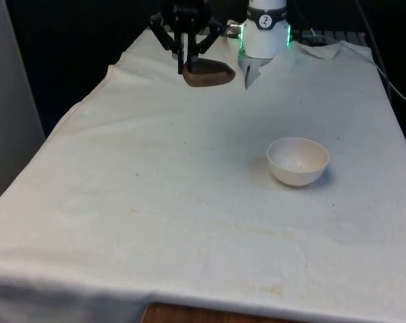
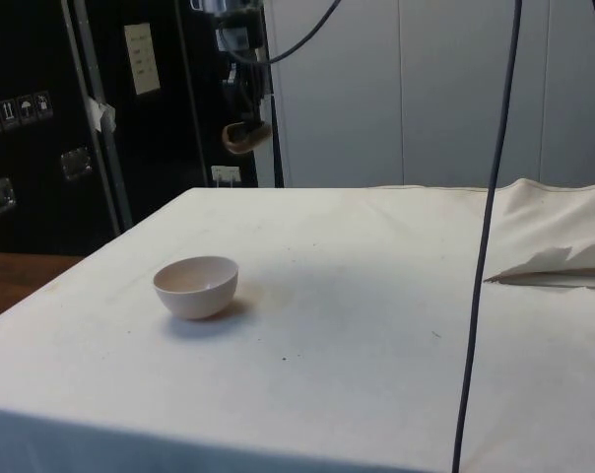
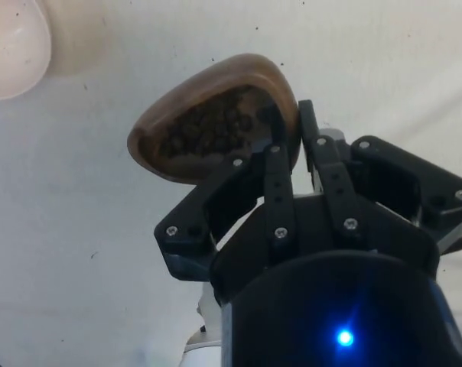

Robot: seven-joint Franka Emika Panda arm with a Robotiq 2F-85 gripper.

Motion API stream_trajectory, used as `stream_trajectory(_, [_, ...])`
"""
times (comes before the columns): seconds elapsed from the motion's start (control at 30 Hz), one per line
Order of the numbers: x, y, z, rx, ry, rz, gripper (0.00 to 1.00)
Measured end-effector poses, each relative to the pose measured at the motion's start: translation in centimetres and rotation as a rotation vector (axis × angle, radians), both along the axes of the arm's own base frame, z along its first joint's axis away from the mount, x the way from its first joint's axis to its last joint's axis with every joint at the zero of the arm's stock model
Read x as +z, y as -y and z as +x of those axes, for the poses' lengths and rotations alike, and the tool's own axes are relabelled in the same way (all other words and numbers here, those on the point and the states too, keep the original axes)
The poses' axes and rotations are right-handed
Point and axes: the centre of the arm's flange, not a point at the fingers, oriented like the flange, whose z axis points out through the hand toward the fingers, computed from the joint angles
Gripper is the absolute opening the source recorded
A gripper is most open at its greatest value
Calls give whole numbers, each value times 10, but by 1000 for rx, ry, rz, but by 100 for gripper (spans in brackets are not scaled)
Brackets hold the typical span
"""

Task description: Pour the coffee beans from the cup into the bowl.

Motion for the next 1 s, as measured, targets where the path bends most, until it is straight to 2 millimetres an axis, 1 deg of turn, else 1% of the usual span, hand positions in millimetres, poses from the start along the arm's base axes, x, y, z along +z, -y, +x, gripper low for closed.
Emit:
stream_trajectory(0.33, [-1, -10, 2, -29, 1, -23, 0])
stream_trajectory(0.67, [-1, -14, 3, -52, 1, -49, 0])
stream_trajectory(1.0, [-2, -24, 5, -71, 4, -96, 0])
